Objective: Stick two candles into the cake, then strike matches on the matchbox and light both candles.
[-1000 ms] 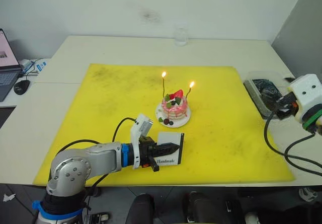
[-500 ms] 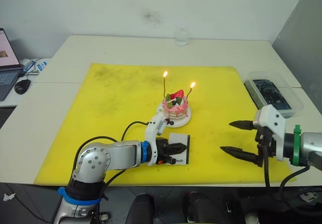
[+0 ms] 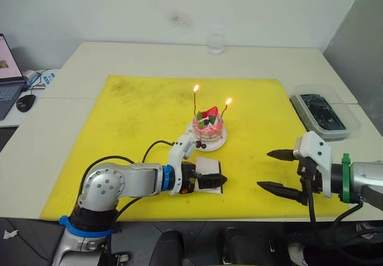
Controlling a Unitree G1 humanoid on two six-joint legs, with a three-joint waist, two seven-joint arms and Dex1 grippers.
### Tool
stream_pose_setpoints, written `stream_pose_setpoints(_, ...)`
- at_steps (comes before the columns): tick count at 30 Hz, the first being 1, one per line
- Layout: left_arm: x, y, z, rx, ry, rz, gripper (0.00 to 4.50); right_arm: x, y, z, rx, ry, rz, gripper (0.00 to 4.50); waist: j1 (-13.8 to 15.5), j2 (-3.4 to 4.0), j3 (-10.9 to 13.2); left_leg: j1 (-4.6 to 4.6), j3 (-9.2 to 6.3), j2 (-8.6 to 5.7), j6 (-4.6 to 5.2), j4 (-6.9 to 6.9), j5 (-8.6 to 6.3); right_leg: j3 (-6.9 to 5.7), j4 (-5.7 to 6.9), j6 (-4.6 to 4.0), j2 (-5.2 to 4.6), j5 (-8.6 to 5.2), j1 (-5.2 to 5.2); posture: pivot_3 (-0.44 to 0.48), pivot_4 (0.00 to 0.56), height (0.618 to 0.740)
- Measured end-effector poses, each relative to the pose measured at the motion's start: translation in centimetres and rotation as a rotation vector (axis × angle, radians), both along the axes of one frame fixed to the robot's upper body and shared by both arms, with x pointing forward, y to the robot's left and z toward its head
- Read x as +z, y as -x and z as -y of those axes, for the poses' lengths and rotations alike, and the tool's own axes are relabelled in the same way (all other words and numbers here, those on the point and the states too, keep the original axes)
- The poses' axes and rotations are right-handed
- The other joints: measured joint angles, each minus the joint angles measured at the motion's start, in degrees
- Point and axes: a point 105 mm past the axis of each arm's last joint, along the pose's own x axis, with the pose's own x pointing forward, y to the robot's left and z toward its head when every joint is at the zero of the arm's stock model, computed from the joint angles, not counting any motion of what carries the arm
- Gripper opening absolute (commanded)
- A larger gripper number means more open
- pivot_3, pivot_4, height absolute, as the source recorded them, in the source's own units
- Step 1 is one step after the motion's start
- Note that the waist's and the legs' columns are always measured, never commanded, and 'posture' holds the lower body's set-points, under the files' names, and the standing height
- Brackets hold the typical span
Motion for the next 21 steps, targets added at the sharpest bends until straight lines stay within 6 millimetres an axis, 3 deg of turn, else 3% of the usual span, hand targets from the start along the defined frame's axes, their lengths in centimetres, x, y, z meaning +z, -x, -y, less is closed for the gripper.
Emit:
stream_pose_setpoints(8, 2.9, 0.8, -5.6, 0.003, -0.181, 0.155, 4.45, 1.5, -0.2, 0.9, 0.015, 0.037, 0.073, 4.5, 0.1, -0.06, 0.0, -0.02, 0.03, -0.03, -0.01, -0.03, 0.0, -0.03, -0.06, -0.1, -0.09, -0.06, -0.03, 0.0, 0.15, 0.74)
stream_pose_setpoints(12, 4.6, -1.3, -11.4, 0.054, -0.394, 0.392, 4.45, 3.5, -1.1, 4.1, -0.034, 0.105, 0.146, 4.5, 0.2, 0.0, 0.1, 0.02, 0.19, -0.06, -0.01, -0.1, -0.01, 0.01, -0.17, -0.54, -0.25, -0.3, -0.06, 0.0, 0.15, 0.74)
stream_pose_setpoints(14, 5.4, -2.1, -13.1, 0.064, -0.428, 0.484, 4.45, 4.4, -1.5, 5.5, -0.059, 0.124, 0.17, 4.5, 0.4, 0.03, 0.1, 0.0, 0.18, -0.05, 0.0, -0.12, -0.02, -0.01, -0.18, -0.6, -0.36, -0.34, -0.09, 0.0, 0.15, 0.74)
stream_pose_setpoints(18, 5.0, -2.8, -18.1, 0.081, -0.552, 0.579, 4.45, 6.1, -1.8, 8.6, -0.092, 0.201, 0.201, 4.5, 0.6, 0.06, 0.1, 0.0, 0.21, 0.03, 0.0, -0.31, -0.04, -0.11, -0.23, -0.78, -0.39, -0.44, -0.12, 0.0, 0.15, 0.74)
stream_pose_setpoints(21, 5.0, -2.7, -19.2, 0.074, -0.561, 0.603, 4.45, 6.3, -1.9, 9.7, -0.1, 0.213, 0.199, 4.5, 0.7, 0.06, 0.1, -0.04, 0.22, 0.04, 0.01, -0.36, -0.07, -0.13, -0.25, -0.8, -0.4, -0.48, -0.14, 0.0, 0.15, 0.74)
